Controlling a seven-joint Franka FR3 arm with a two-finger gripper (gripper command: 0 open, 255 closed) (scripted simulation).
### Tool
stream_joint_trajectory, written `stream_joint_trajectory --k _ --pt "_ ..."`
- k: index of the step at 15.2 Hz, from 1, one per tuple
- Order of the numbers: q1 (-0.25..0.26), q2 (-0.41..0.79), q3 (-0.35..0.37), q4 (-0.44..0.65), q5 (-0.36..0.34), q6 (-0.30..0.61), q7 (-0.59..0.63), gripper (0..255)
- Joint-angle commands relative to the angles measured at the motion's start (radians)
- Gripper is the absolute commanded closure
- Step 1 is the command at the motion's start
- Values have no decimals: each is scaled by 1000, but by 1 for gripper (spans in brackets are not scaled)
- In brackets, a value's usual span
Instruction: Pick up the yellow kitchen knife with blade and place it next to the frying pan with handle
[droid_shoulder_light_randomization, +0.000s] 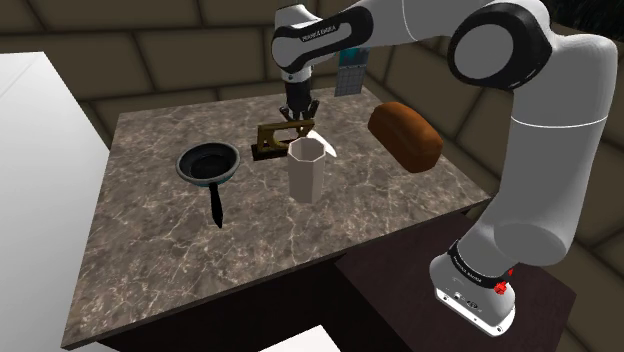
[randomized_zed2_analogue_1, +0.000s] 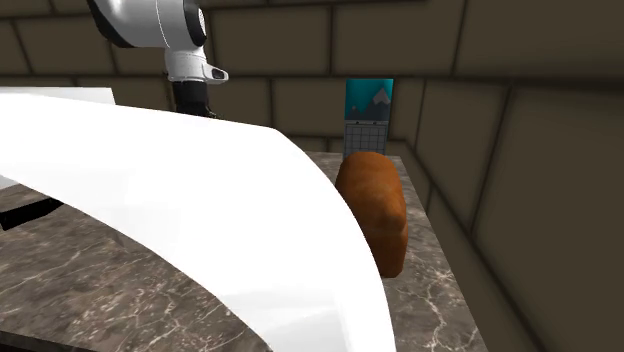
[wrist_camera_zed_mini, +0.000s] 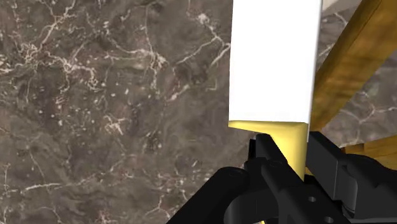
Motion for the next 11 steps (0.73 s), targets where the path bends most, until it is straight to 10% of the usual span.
stream_joint_trajectory --k 1,11 --pt "32 -14 15 -24 2 10 46 255" --pt "170 -38 88 -61 13 28 249 255"
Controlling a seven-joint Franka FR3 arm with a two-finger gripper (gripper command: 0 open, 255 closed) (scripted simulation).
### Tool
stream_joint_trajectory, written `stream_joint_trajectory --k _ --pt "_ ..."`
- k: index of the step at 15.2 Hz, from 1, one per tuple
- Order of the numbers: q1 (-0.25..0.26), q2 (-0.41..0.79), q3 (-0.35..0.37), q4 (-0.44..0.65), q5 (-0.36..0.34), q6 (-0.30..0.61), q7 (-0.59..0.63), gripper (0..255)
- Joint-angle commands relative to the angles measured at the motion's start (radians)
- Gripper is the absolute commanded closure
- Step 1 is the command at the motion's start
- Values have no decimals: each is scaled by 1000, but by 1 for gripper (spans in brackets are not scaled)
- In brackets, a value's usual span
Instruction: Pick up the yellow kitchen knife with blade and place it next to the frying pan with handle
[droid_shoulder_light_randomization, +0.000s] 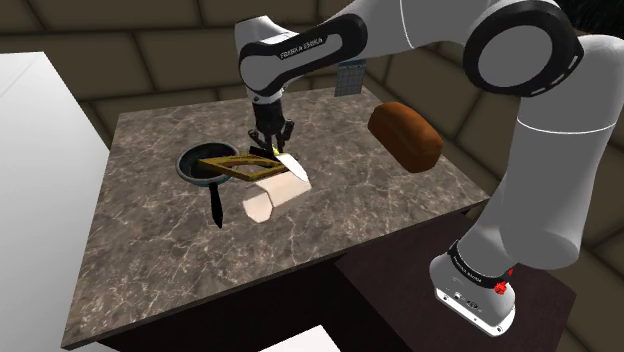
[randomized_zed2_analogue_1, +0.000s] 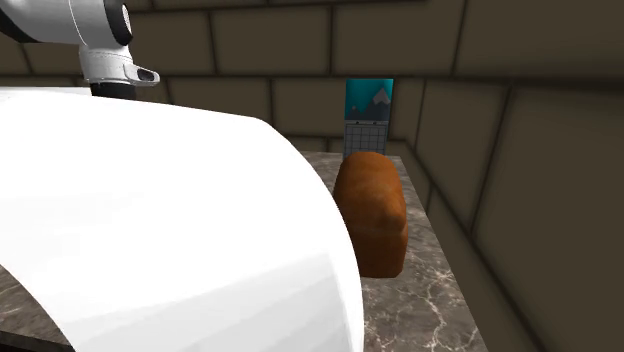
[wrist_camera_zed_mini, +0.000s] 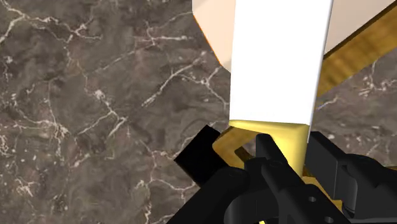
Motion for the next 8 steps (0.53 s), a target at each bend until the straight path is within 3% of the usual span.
stream_joint_trajectory --k 1,8 --pt "26 5 14 10 2 -4 40 255" --pt "125 45 62 68 5 -14 183 255"
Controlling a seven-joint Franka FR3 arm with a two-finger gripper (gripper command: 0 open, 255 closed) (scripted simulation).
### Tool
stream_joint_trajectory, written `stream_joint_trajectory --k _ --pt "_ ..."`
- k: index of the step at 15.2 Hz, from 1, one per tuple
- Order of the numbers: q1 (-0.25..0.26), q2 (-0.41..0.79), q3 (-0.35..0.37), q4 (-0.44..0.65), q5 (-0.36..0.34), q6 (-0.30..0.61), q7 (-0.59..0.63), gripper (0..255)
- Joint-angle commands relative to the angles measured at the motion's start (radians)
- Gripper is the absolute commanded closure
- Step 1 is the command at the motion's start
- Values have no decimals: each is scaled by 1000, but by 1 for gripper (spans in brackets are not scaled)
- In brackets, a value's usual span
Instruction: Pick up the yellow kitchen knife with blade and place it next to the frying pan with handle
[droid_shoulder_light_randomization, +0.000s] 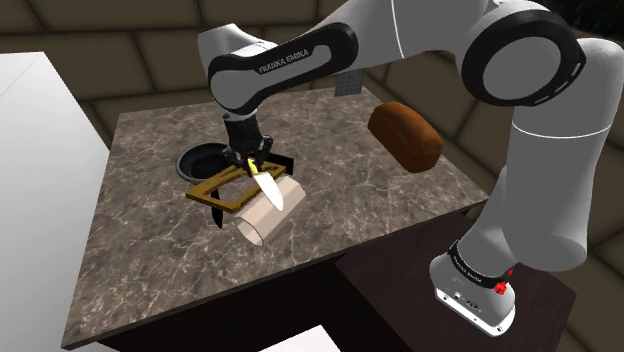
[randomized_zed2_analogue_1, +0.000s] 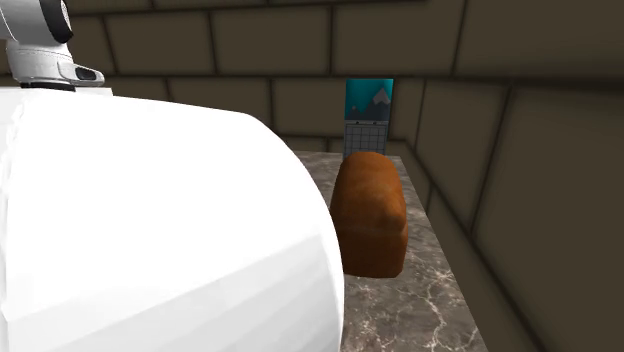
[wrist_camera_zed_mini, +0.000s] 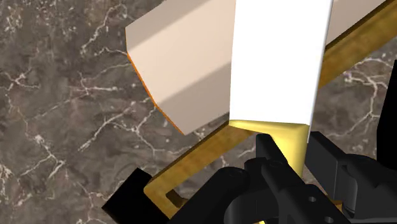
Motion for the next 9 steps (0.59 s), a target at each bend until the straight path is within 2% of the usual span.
stream_joint_trajectory --k 1,9 --pt "32 20 14 28 0 -6 46 255" --pt "151 128 58 191 -9 -50 205 255"
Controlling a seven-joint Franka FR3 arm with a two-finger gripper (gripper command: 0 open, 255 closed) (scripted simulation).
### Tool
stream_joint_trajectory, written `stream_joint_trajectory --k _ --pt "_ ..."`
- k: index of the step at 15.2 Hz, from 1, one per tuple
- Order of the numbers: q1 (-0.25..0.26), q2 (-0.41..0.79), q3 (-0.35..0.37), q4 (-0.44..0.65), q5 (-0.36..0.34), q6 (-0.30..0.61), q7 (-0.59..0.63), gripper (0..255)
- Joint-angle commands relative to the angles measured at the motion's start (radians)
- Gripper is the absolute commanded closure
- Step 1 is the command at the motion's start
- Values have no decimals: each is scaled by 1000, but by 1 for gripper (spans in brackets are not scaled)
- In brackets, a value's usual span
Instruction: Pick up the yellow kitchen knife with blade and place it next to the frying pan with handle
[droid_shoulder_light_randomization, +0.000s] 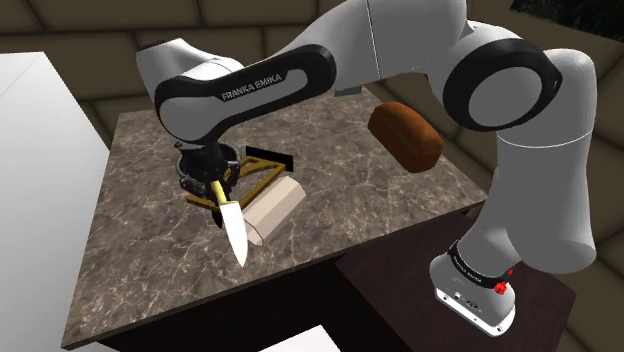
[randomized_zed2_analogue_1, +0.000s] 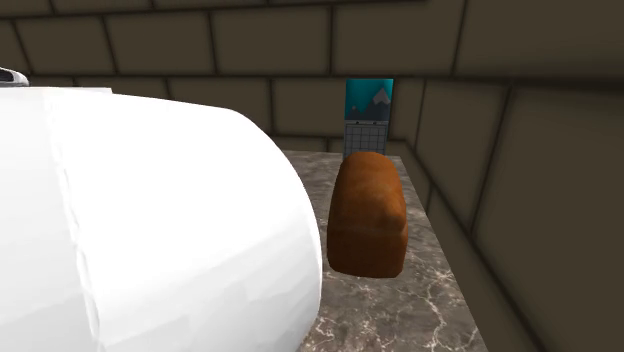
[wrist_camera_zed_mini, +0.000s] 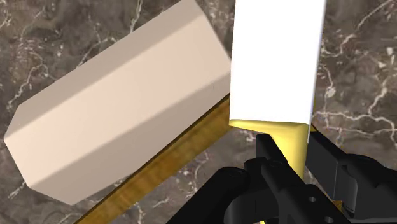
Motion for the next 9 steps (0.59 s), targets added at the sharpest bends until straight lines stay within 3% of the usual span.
stream_joint_trajectory --k 1,8,9 --pt "31 27 10 43 -3 -13 40 255" --pt "143 184 31 297 -20 -99 162 255" --pt "143 187 31 287 -20 -87 161 255"
